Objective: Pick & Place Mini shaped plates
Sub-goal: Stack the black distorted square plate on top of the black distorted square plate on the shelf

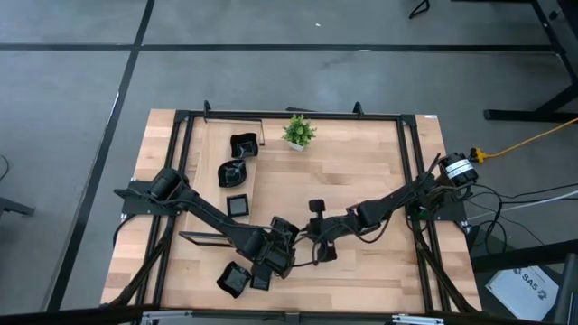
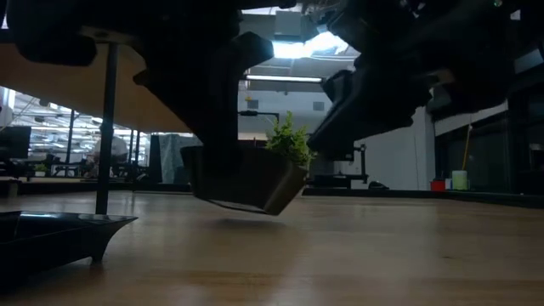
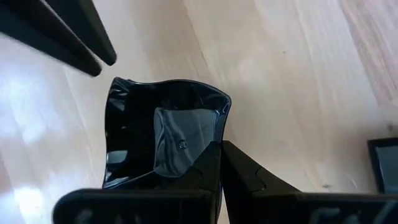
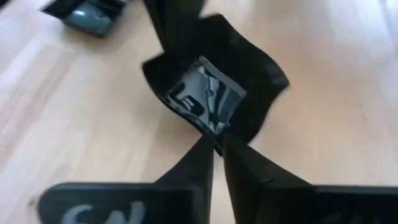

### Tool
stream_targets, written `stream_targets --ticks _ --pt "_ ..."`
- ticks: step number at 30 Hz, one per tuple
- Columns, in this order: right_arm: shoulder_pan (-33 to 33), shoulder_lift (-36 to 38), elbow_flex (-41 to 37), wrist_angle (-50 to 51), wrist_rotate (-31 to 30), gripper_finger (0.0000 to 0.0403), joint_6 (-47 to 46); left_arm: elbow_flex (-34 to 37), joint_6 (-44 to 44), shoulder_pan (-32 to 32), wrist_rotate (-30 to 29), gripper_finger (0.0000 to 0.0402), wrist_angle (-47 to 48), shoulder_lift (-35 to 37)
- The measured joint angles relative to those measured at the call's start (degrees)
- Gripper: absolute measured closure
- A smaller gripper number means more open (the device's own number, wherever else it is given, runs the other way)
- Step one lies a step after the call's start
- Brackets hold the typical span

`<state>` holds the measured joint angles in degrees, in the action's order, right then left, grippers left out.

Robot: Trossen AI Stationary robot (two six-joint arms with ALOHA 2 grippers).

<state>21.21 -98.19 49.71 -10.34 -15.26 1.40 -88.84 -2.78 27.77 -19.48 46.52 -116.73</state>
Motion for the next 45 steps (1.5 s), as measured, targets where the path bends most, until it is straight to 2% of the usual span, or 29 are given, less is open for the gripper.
stream_targets --ticks 7,12,22,27,33,45 --pt "-0.2 0.0 0.0 -2.2 1.4 0.0285 8.2 0.0 0.4 0.0 1.1 0.04 0.0 0.0" --pt "-0.6 0.0 0.0 -2.0 2.3 0.0262 10.3 0.0 0.6 0.0 1.0 0.04 0.0 0.0" --pt "-1.4 0.0 0.0 -1.8 4.6 0.0294 11.3 0.0 2.1 0.0 -0.5 0.04 0.0 0.0" --pt "-1.5 0.0 0.0 -1.4 4.6 0.0308 11.5 -2.4 3.5 0.0 -2.0 0.04 0.4 0.0" --pt "-1.5 0.0 0.0 -1.4 4.6 0.0309 11.5 -4.8 4.6 0.0 -1.8 0.04 2.1 0.0" --pt "-1.5 0.0 0.0 -1.3 4.8 0.0317 14.1 -5.0 3.6 0.1 -2.8 0.04 4.4 0.0"
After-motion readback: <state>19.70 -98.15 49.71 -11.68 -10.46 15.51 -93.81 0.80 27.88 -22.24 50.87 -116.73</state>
